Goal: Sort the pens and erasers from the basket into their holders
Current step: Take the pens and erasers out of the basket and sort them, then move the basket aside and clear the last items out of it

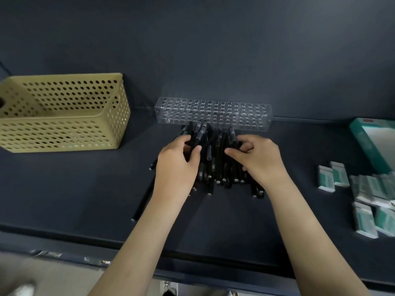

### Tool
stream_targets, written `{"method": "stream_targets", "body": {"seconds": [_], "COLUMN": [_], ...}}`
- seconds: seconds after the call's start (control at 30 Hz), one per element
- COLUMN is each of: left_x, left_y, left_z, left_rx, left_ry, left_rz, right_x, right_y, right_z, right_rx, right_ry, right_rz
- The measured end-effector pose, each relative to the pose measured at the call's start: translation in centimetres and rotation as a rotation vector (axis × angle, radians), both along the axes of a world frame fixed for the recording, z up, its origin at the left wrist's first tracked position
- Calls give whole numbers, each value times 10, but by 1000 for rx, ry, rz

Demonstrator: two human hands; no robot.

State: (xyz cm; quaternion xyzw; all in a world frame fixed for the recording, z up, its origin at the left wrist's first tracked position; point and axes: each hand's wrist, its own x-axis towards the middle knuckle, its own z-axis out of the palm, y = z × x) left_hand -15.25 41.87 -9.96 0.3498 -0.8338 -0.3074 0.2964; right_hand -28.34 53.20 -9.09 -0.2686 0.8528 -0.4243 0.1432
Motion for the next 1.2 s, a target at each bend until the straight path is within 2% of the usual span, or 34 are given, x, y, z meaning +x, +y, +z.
{"method": "stream_targets", "body": {"seconds": [0.13,0.27,0.4,0.53,0.8,0.97,1.2], "left_x": [1,-3,6,25,94,141,163], "left_y": [-1,3,-7,-46,-170,-265,-363], "left_z": [-7,-8,9,32,87,104,92], "left_rx": [-143,-178,-249,-366,-476,-491,-392], "left_ry": [-55,-180,-140,-76,-98,-206,-444], "left_rz": [-58,-99,-111,-117,-76,-79,-188], "right_x": [-3,-6,-7,-2,55,96,130], "right_y": [6,13,13,-10,-123,-214,-325], "right_z": [-4,-2,13,41,94,107,87], "right_rx": [4,3,-44,-73,-82,-36,283], "right_ry": [47,54,96,189,449,503,463], "right_rz": [-23,-9,6,117,394,502,598]}}
